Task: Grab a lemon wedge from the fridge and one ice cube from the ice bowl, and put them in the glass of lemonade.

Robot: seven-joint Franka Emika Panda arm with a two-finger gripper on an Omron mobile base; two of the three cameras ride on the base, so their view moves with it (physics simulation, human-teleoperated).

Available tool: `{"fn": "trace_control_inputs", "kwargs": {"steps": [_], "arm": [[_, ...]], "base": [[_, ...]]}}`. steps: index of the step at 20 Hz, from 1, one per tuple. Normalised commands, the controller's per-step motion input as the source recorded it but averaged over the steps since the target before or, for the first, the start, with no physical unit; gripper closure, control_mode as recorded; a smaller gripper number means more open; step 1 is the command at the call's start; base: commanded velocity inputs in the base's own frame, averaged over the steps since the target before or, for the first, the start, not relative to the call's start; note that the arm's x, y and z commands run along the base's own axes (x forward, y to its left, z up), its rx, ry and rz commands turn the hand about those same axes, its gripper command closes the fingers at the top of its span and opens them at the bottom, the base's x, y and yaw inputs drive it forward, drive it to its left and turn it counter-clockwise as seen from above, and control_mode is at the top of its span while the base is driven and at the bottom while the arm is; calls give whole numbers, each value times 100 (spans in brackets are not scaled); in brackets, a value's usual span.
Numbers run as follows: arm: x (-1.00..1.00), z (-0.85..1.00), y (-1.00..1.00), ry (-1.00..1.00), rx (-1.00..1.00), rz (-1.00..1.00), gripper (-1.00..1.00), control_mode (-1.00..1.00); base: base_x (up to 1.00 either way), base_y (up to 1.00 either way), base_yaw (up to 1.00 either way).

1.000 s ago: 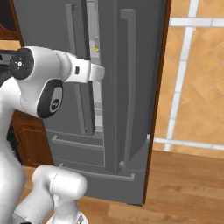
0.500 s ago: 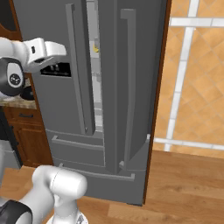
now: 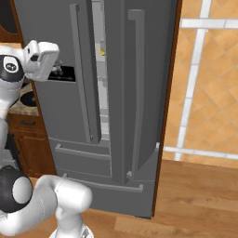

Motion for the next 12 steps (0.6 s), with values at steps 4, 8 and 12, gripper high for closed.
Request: {"fn": "trace_control_inputs", "kwargs": {"steps": [4, 8, 12], "arm": [[99, -40, -22, 9, -25, -14, -100, -100], [84, -26, -43, 10, -15, -12, -100, -100], [5, 0, -68, 0, 7, -7, -100, -100]], "base": [[0, 0, 0], [0, 0, 0], [0, 0, 0]]}}
